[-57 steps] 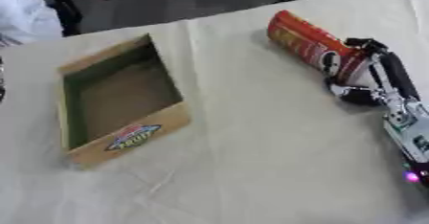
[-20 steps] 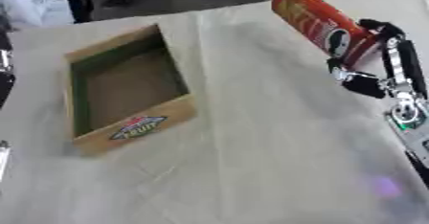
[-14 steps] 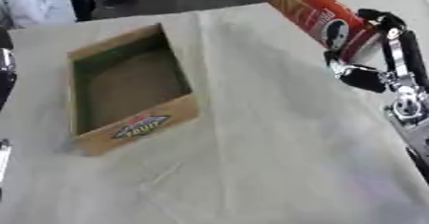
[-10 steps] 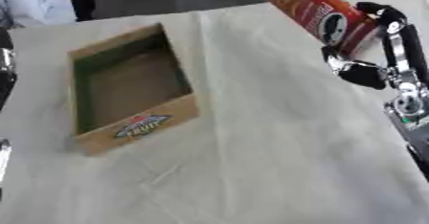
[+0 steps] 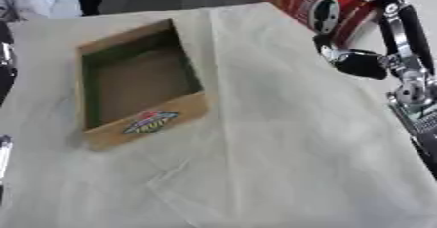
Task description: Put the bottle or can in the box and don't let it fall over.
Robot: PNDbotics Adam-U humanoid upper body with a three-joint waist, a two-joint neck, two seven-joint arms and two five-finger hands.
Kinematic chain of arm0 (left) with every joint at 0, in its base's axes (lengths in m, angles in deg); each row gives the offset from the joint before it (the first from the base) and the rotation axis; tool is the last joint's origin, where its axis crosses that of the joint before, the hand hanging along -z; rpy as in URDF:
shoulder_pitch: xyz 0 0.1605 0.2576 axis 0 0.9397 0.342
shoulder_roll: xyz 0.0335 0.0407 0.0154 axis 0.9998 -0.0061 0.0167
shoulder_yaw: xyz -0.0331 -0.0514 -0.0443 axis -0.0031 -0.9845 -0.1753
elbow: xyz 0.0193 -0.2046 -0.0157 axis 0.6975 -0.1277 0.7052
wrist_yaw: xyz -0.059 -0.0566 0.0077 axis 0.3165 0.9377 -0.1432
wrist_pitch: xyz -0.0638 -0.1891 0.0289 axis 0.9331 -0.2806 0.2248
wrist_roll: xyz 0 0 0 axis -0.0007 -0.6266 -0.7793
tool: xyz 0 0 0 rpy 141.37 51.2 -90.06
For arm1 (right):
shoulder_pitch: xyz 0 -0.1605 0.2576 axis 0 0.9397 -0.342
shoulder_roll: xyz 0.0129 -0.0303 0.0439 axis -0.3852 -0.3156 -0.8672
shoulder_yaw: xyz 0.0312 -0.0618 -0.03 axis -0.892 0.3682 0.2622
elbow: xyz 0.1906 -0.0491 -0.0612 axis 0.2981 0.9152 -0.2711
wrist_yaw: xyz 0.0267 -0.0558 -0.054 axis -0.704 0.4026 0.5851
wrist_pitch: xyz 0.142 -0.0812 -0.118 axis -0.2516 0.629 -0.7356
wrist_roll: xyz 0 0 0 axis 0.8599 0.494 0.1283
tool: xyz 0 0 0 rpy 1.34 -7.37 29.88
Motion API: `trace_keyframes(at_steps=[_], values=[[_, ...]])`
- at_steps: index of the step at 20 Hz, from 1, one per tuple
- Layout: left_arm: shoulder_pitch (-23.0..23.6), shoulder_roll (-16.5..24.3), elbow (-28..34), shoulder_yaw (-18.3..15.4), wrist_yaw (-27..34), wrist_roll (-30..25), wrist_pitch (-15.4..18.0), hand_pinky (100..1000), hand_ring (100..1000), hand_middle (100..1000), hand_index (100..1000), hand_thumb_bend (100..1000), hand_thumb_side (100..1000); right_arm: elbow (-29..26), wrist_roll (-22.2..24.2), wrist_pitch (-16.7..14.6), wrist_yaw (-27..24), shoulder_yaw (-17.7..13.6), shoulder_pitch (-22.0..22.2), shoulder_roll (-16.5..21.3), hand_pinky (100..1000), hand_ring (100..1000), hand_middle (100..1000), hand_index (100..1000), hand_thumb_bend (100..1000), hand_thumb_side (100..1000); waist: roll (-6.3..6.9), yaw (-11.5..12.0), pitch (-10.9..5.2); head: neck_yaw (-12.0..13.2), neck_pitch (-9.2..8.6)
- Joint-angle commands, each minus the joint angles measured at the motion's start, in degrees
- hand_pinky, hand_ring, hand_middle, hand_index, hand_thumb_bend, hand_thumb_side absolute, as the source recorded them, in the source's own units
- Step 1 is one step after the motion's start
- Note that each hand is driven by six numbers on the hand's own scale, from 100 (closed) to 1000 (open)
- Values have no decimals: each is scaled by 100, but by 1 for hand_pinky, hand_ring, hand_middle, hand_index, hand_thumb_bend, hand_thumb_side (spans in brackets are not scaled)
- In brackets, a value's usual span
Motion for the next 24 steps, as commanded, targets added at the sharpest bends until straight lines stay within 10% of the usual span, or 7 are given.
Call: trace_keyframes(at_steps=[1, 24], values=[[-25, 243, 142, -94, -32, 51, -2, 786, 848, 749, 732, 462, 662, -2, 119, -26, 38, 78, -273, -24, 561, 708, 661, 669, 113, 100, -38, 52, -141, -57, 26], [-2, 255, 536, -246, 64, 222, -47, 784, 846, 748, 731, 464, 654, 1753, 601, -585, 502, 618, -1237, -616, 563, 710, 659, 662, 142, 100, -216, 554, -131, -1110, 11]])
